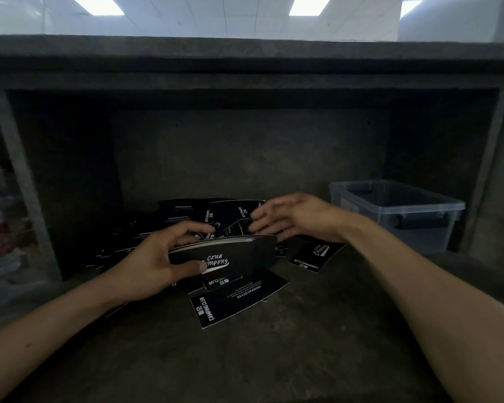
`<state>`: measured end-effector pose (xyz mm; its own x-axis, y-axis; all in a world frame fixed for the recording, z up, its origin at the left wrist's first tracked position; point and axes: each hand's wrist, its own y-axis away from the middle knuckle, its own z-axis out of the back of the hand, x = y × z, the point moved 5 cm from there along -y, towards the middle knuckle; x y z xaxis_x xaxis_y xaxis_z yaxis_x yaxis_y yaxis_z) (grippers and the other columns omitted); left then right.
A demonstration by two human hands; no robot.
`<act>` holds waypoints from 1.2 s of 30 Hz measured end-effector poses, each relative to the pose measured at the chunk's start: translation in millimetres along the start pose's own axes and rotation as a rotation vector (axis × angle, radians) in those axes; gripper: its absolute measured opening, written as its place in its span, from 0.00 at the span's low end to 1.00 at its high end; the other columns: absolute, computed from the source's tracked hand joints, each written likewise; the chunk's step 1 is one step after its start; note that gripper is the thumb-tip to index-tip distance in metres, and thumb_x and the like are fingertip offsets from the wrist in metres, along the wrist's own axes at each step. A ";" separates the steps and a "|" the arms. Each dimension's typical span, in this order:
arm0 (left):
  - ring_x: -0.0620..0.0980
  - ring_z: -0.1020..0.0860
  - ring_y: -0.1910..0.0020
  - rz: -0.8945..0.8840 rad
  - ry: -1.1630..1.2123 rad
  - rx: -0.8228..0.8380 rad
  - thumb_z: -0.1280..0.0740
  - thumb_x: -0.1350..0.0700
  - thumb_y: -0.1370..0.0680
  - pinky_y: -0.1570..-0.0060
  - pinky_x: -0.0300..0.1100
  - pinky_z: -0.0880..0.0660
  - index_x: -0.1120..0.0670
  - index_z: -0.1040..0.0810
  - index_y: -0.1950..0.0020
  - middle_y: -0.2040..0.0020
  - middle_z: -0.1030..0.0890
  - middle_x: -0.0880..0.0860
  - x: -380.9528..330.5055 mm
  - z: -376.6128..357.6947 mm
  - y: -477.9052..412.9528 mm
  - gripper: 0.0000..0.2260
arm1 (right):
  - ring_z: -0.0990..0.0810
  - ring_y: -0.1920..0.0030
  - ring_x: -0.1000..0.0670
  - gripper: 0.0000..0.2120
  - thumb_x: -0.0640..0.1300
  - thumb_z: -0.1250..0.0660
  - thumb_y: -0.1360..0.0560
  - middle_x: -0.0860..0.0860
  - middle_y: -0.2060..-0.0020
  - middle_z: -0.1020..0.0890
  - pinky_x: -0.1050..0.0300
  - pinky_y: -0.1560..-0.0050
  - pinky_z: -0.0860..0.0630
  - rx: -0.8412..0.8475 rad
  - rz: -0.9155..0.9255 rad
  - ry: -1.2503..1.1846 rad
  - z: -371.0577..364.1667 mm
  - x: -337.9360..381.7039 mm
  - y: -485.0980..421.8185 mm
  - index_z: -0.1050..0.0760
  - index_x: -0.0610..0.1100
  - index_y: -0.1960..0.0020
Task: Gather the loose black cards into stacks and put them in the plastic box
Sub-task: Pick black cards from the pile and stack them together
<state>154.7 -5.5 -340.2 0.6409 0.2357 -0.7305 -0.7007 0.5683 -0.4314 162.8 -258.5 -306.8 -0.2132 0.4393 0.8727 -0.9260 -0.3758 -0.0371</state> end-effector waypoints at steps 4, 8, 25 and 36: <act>0.46 0.17 0.45 0.008 -0.044 0.018 0.25 0.56 0.26 0.50 0.36 0.20 0.44 0.20 0.40 0.44 0.16 0.48 -2.6 -1.0 1.4 0.17 | 0.24 0.37 0.52 0.19 0.35 0.39 0.21 0.51 0.35 0.21 0.60 0.39 0.27 -0.129 -0.245 0.752 36.9 -18.9 13.6 0.22 0.51 0.36; 0.47 0.16 0.46 0.021 -0.029 0.037 0.26 0.58 0.25 0.51 0.37 0.20 0.45 0.19 0.43 0.45 0.15 0.50 -2.6 -1.5 1.0 0.14 | 0.26 0.38 0.49 0.30 0.39 0.30 0.26 0.51 0.29 0.31 0.56 0.43 0.24 0.093 -0.538 0.865 35.0 -33.3 26.3 0.30 0.59 0.29; 0.47 0.17 0.44 -0.001 -0.032 0.023 0.24 0.56 0.28 0.44 0.40 0.20 0.45 0.21 0.40 0.43 0.16 0.49 0.2 -1.2 -1.0 0.18 | 0.17 0.46 0.52 0.12 0.40 0.27 0.27 0.52 0.49 0.14 0.59 0.51 0.20 -0.215 -0.073 0.226 45.0 4.7 26.4 0.17 0.50 0.45; 0.44 0.17 0.52 -0.004 -0.031 -0.284 0.23 0.67 0.31 0.58 0.31 0.23 0.48 0.19 0.46 0.50 0.15 0.48 0.4 26.1 -5.9 0.20 | 0.17 0.47 0.53 0.21 0.41 0.20 0.34 0.49 0.47 0.15 0.47 0.40 0.23 0.163 -0.104 0.231 -9.0 -8.4 12.5 0.20 0.48 0.43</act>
<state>167.2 11.9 -324.1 0.6501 0.2602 -0.7139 -0.7551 0.3265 -0.5686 150.2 -259.5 -319.0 -0.2025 0.6494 0.7330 -0.8882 -0.4371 0.1419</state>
